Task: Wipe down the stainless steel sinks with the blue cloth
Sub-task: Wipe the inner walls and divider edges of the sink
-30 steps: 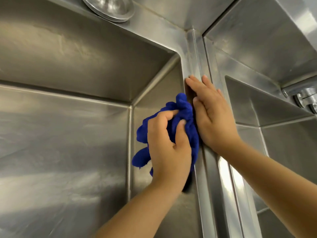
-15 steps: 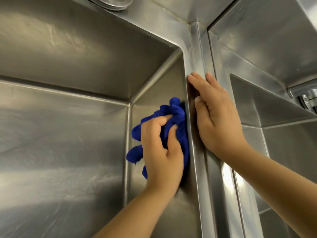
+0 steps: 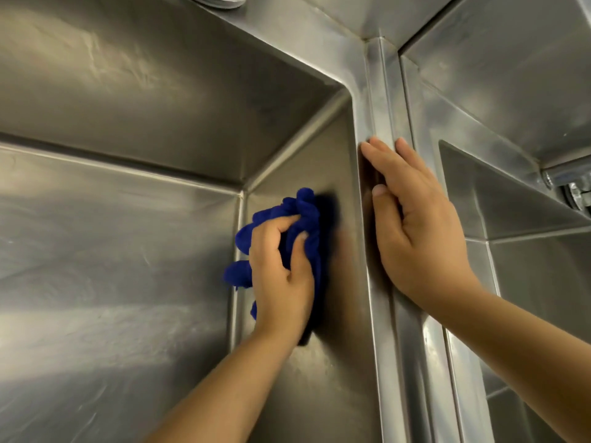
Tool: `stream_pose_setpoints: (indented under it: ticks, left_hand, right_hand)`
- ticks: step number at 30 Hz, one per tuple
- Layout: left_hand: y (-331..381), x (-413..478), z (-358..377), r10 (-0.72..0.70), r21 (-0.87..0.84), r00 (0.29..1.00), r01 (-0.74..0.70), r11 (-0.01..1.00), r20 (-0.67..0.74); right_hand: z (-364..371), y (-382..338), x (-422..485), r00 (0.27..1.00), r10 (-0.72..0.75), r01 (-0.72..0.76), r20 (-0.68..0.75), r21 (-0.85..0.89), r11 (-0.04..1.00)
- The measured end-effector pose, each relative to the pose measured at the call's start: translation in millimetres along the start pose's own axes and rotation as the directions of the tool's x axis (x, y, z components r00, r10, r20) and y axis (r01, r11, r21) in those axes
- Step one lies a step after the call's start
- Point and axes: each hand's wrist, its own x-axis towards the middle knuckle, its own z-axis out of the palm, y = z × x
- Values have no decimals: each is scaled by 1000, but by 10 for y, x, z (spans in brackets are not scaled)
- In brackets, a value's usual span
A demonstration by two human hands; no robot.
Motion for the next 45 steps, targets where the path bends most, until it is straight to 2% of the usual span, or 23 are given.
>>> stream_pose_setpoints:
  ticks: [5,9,11,17,21,24,30,36,41,45]
  left_hand:
    - [-79,110,9,-213,-14,977,213,977,-10]
    - [82,-155,-53,-50,-40,997,52,998,52]
    - [-70,-84,-70,-19,-6,999,19,1000,39]
    - [-394,197,-56,-268,47,962,270,962,-42]
    - [-175,-41,-84,-171,47,984,169,984,40]
    - [-326,-2,-127,-110,85,993,106,991,45]
    - [-662,265,-201,-332,134,942,324,937,46]
    - [-579,-2,-313,-235,140,959,214,967,158]
    - [-858,237,-345,-357,204,928,331,921,109]
    - [-741,109,-323,-397,189,911,373,908,110]
  right_hand:
    - [-11,-1,3,1000,-2,2,-10,26,1000]
    - [-3,-4,-2,1000,-4,5,-20,31,1000]
    - [-4,-12,-7,1000,-2,3,-24,37,999]
    - [-24,-15,-7,1000,4,-3,-14,50,999]
    - [-20,-37,0,1000,10,-9,-20,62,998]
    - [-23,-40,-7,1000,14,-12,-20,69,998]
    - [-23,-25,-6,1000,10,-8,-15,79,997]
    - [-13,-24,-13,999,-8,12,-40,90,996]
    - [-26,-9,-11,1000,-6,9,-28,94,995]
    - [-29,-2,-16,1000,-1,3,-22,97,995]
